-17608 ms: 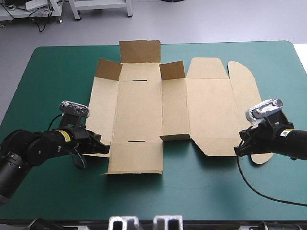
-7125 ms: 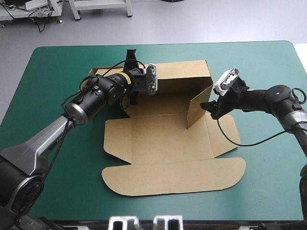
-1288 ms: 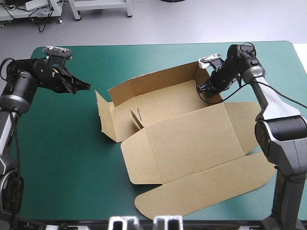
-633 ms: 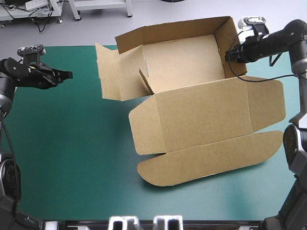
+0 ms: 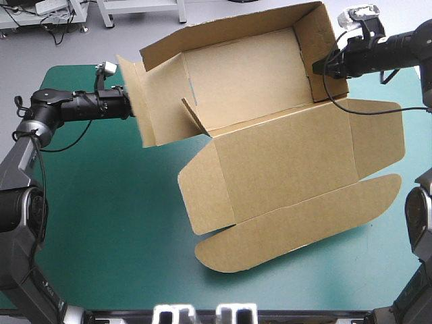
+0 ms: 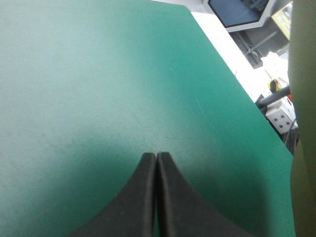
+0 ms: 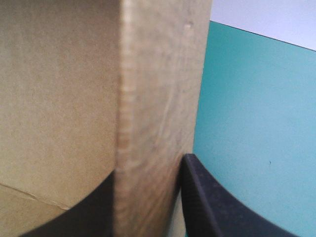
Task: Fold the box
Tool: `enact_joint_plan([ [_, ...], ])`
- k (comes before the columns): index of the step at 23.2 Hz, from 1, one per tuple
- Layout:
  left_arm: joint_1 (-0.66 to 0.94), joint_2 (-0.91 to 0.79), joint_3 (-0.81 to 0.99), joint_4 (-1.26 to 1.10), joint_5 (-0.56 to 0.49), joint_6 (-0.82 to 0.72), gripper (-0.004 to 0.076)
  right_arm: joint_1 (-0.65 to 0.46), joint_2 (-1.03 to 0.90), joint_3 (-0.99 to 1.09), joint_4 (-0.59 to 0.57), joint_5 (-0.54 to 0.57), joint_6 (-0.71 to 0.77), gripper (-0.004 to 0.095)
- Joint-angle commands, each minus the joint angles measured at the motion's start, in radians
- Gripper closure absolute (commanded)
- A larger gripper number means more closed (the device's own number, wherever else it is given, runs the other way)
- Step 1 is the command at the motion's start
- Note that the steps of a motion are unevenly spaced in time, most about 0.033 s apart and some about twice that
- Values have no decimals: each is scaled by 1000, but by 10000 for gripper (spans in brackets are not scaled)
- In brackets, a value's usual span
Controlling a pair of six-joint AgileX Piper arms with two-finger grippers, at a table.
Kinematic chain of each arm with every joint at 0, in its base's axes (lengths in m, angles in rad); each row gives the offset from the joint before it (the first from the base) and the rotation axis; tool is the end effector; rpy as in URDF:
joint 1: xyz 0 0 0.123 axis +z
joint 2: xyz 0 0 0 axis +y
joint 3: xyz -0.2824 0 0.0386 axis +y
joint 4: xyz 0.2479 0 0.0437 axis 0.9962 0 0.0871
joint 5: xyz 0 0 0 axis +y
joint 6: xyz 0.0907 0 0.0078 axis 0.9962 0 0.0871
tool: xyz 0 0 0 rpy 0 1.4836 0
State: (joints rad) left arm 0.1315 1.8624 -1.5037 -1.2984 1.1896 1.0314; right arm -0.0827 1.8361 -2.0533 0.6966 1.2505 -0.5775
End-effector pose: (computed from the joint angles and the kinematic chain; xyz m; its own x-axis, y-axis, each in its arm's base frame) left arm 0.3993 -0.0293 0.3053 -0.6948 -0.0447 -0.7178 0.5935 0.5280 -0.6074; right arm 0.3943 0.0230 0.4268 -0.6116 -0.1997 -0.7655 -0.5516 0.8012 0.2318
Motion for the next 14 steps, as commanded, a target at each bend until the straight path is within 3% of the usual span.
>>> enact_joint_plan([
  [1,-57,-49,-33,-99,100,17,733,-7,-50,-31,41,-8,0,927],
  [7,-128,-51,-37,-200,107,49,732,-7,-15,-31,-26,-18,17,926],
  [11,-135,-80,-39,-211,107,47,732,-3,-3,-31,-36,-109,19,926],
  [14,-135,-114,-39,-209,107,49,692,-3,3,-31,-53,-118,19,926],
])
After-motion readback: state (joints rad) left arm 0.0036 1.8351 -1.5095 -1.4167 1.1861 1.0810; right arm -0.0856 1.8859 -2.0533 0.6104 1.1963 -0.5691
